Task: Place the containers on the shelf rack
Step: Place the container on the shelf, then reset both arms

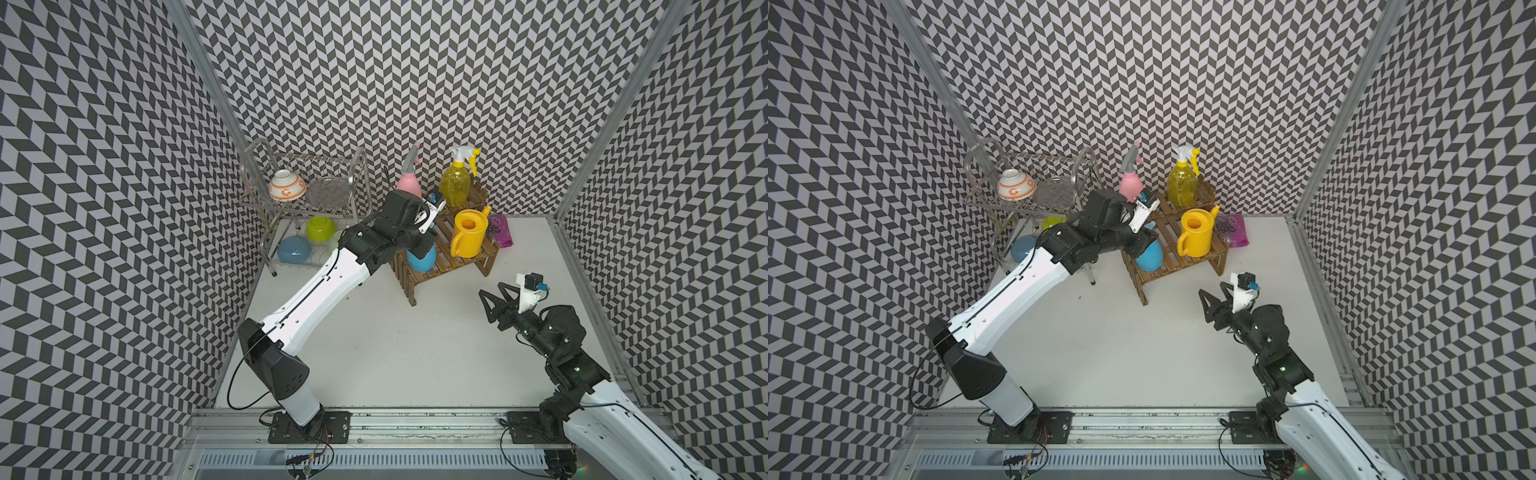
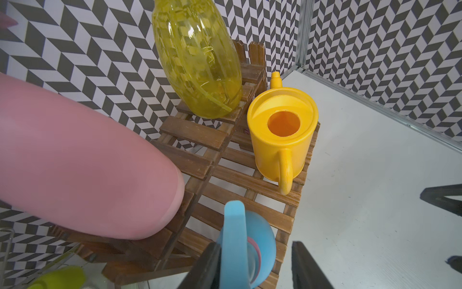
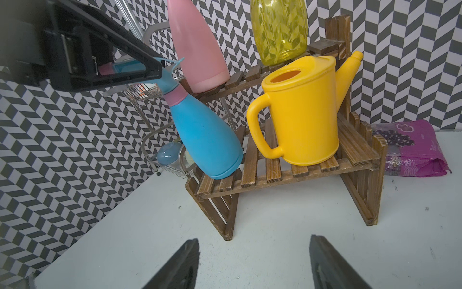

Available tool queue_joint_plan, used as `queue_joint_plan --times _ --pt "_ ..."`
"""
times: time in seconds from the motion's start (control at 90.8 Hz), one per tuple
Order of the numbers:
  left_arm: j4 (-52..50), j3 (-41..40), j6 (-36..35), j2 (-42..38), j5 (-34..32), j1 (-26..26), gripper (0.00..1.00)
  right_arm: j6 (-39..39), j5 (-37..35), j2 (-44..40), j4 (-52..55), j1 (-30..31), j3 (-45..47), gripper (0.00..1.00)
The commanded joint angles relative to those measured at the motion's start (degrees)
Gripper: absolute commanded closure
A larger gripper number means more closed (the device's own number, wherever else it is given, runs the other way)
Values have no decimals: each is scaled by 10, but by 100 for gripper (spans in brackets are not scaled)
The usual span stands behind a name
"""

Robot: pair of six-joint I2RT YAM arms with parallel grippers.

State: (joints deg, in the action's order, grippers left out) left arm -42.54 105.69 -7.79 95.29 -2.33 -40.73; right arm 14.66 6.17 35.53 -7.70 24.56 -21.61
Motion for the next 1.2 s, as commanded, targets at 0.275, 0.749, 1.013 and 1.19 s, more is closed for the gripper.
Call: queue_joint_plan --times 0.275,0.749,1.013,1.19 --pt "45 -32 35 -67 5 1 25 -6 -3 -5 -9 -3 -20 28" --pt "281 -232 75 -249 47 11 7 -6 -1 -7 -4 -3 -23 28" --pt "483 -423 133 -380 47 31 0 -6 2 -12 -4 -3 -24 28" --pt "565 -546 167 -456 1 36 0 -6 3 -19 -8 -3 -23 28"
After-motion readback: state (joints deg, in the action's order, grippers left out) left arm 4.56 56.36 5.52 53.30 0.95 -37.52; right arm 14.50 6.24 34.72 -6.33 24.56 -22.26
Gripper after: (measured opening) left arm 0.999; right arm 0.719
